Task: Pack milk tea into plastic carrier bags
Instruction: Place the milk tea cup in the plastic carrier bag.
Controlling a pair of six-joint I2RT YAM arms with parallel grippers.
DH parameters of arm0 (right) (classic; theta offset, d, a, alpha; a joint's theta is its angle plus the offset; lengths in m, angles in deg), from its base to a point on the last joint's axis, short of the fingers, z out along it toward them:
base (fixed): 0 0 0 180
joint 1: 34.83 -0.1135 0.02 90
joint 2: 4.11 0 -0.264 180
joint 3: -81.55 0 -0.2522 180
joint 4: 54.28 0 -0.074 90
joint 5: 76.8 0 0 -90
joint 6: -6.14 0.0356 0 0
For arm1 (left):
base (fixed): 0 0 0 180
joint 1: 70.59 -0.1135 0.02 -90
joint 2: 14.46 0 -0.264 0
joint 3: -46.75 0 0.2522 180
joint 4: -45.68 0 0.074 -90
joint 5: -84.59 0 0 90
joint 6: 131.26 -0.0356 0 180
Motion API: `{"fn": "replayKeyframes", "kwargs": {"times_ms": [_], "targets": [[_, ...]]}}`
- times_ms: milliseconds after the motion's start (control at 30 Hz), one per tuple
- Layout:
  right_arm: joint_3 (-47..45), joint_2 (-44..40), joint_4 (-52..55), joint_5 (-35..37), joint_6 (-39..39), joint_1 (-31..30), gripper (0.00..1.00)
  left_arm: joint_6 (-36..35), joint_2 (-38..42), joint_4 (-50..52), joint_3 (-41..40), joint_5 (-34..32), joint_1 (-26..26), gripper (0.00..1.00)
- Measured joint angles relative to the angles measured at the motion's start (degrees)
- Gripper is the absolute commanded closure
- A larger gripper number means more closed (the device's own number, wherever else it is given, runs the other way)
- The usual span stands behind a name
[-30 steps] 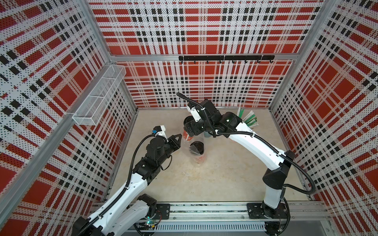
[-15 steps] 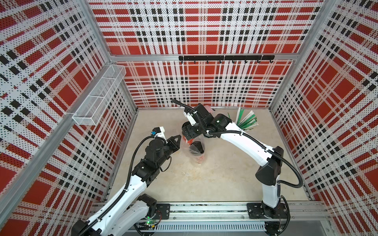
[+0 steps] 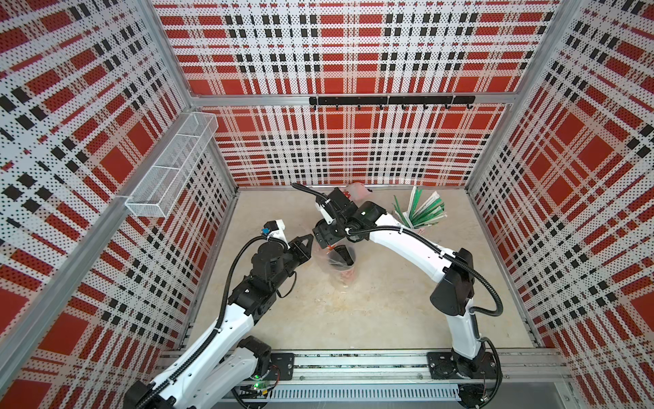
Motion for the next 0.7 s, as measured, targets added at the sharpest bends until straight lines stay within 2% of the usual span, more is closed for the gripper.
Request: {"fn": "replayKeyframes", "kwargs": {"times_ms": [167, 500, 700], "targets": [[0.0, 0.1, -0.2, -0.2, -0.1, 0.0, 0.0, -0.1, 0.0, 0.0, 0.0, 0.0, 0.0, 1.0], [0.4, 0.1, 0.1, 0.1, -0.4, 0.0, 0.0, -0.2, 0.8, 0.0, 0.0, -0.2, 0.0, 1.0], [5.7, -0.7, 2.0, 1.1, -1.0, 0.0, 0.0, -0.3, 0.8, 0.0, 0.0, -0.2, 0.0, 1.0]]}}
